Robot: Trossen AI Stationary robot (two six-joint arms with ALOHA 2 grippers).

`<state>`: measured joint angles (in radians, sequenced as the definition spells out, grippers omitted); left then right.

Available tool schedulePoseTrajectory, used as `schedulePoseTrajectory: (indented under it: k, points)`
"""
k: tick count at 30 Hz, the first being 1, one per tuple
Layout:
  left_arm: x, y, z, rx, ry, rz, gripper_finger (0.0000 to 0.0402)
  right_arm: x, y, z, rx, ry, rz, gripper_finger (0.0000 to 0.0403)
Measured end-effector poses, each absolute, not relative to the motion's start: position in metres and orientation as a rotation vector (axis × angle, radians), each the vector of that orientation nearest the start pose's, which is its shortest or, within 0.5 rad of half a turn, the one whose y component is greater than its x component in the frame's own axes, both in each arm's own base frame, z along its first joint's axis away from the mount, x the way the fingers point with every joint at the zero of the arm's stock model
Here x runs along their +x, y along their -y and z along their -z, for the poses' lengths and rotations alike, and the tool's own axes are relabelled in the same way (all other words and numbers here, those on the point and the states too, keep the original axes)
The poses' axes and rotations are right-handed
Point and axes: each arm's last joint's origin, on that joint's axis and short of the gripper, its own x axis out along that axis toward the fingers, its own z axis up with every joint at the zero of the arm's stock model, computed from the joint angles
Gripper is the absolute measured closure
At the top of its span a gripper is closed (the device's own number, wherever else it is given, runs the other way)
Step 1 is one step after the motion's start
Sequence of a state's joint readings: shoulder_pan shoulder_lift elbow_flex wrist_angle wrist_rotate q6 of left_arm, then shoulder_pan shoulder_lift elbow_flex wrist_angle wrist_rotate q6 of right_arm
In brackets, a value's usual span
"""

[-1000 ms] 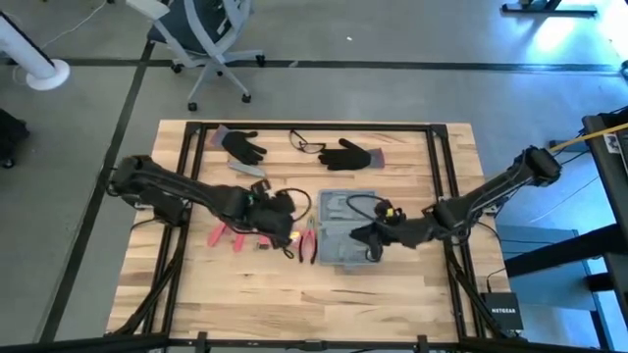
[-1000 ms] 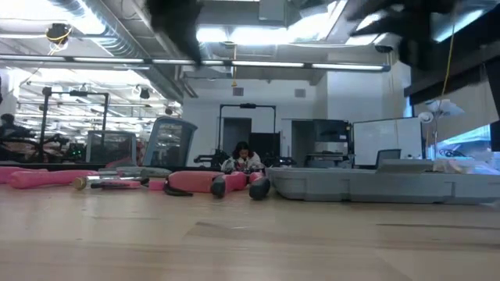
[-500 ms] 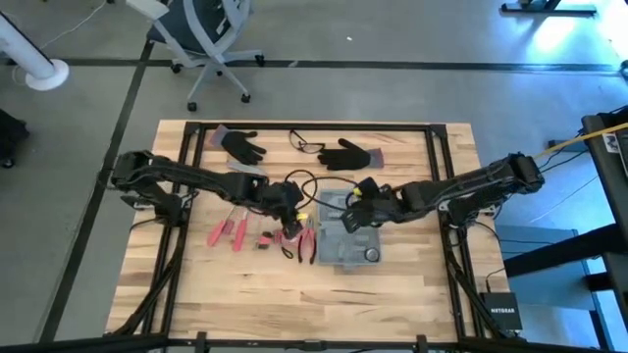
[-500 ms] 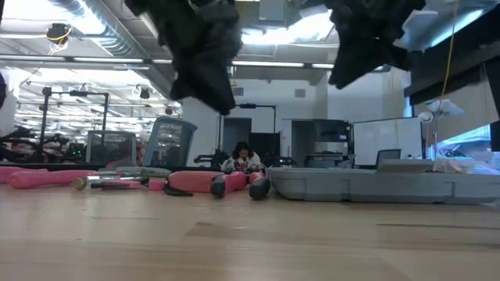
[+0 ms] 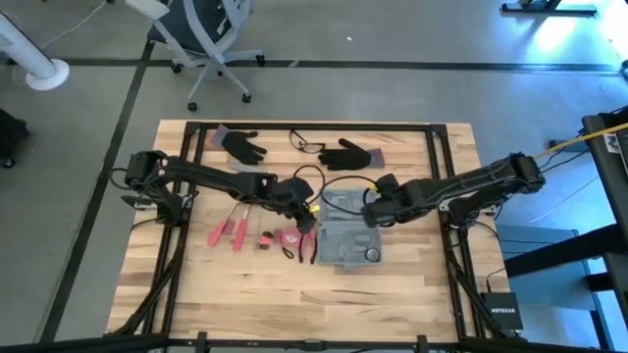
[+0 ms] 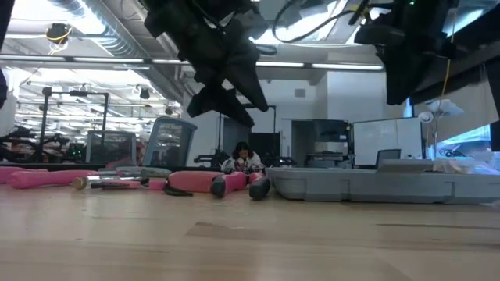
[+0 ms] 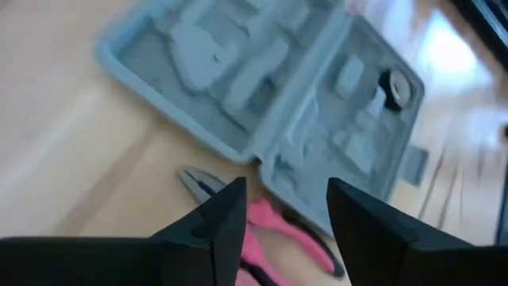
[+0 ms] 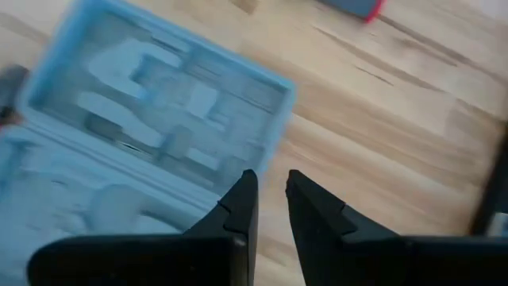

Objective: Prefit tool cases
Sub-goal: Put the orange pliers into the gray prefit tool case

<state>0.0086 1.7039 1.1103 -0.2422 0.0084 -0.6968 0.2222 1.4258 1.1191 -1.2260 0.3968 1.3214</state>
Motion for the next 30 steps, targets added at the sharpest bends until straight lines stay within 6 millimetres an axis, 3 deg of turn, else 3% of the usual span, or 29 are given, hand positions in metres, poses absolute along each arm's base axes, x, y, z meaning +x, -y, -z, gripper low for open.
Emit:
schedulePoseTrajectory:
  k: [9,14,20,27,30]
  points:
    - [0.355,-0.018,-0.206,-0.680,-0.790,-0.349,0.0233,0.231,-0.041,-0.256,0.443,-1.164,0.898,0.0340]
    - [0.357,-0.016,-0.201,-0.718,-0.795,-0.365,0.0233,0.223,-0.039,-0.238,0.375,-1.225,0.892,0.0353]
    - [0.359,-0.001,-0.186,-0.731,-0.856,-0.398,0.0233,0.197,-0.036,-0.215,0.586,-1.188,0.892,0.0378]
    - [0.360,0.001,-0.183,-0.667,-0.850,-0.436,0.0233,0.181,-0.033,-0.228,0.784,-0.954,0.746,0.0380]
    - [0.358,-0.004,-0.188,-0.639,-0.857,-0.377,0.0234,0.181,-0.035,-0.232,0.781,-0.975,0.628,0.0377]
